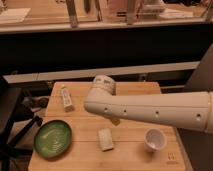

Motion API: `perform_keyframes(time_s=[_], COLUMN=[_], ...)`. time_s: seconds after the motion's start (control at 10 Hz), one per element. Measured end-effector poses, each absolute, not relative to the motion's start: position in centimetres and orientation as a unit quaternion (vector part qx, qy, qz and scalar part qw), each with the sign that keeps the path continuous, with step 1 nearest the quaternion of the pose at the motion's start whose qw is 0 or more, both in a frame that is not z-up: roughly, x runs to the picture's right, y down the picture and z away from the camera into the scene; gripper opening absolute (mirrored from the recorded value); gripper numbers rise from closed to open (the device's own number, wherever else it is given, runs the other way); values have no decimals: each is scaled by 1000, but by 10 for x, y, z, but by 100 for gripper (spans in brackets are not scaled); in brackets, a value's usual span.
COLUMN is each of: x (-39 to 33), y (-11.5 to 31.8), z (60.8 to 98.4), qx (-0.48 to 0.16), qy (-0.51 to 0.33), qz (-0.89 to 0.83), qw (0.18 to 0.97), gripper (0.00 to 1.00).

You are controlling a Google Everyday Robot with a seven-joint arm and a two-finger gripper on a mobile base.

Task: Pick up the ceramic bowl

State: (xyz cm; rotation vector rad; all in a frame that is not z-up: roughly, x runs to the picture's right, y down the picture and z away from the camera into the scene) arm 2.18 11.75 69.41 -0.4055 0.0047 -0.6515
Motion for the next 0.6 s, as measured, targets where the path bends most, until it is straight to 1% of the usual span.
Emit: perform_keyframes(time_s=[0.6], x=[-9], y=[135], z=[713], qx=[-185], qy=[-24], qz=[-375], qw=[908], gripper=[80])
